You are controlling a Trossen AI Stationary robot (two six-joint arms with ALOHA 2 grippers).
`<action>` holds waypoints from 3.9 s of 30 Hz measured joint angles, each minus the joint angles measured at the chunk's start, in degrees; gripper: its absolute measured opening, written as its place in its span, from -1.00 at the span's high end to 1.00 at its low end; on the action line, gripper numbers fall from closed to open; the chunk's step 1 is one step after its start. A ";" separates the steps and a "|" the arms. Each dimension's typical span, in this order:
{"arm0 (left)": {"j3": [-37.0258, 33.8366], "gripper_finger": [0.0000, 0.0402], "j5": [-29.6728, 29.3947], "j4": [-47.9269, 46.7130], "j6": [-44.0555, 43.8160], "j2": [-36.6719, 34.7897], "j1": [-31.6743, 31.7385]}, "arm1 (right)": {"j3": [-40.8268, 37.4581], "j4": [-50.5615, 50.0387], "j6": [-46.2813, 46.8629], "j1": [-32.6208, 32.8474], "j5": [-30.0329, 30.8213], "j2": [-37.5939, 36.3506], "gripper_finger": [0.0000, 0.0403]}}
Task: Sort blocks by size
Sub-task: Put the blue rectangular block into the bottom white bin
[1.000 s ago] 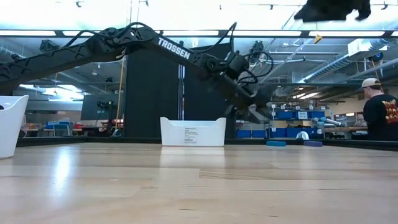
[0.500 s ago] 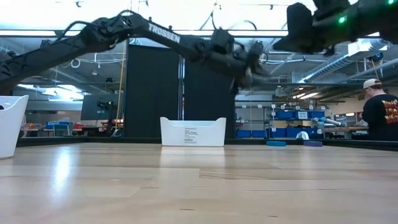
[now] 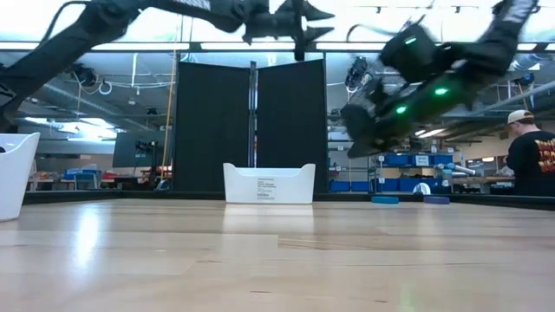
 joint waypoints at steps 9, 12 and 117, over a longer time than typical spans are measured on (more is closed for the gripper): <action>0.02 0.25 -3.41 -24.25 15.87 -11.80 0.38 | 11.12 -22.57 -3.41 -13.04 -8.84 0.15 0.95; 0.02 0.25 -9.33 -35.22 24.09 -15.06 -0.96 | 11.20 -24.28 -4.32 -15.03 -9.19 -1.96 0.95; -83.45 0.25 -36.54 5.54 15.59 -60.15 -25.90 | 41.30 -71.23 -3.66 -24.78 -34.23 23.63 0.96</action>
